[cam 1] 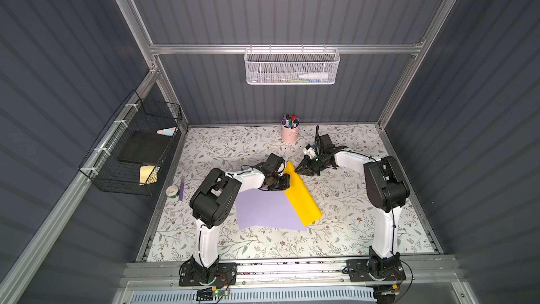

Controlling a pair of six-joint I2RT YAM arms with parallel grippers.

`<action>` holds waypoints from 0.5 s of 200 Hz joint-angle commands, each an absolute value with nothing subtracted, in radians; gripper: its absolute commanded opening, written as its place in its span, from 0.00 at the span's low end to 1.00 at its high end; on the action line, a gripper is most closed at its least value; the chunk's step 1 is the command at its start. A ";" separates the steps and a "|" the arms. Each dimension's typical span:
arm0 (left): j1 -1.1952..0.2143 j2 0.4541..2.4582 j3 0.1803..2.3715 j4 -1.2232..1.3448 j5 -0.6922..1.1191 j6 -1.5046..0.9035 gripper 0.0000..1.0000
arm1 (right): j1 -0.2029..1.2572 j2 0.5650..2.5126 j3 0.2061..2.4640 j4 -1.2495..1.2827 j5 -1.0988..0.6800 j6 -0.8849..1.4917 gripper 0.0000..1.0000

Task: Fold the rectangular paper in half along the long edge
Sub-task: Fold the paper.

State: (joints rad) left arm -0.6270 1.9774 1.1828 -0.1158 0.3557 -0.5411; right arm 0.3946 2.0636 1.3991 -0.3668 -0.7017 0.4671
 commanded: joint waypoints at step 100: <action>-0.632 1.854 1.143 -0.142 0.328 -0.531 0.35 | 0.425 2.119 1.445 -0.448 -0.658 0.412 0.21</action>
State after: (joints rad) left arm -0.6270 1.9331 1.1542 -0.1246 0.3428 -0.5377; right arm 0.4202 2.1197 1.4269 -0.4179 -0.6746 0.4351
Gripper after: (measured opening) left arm 0.289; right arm 0.207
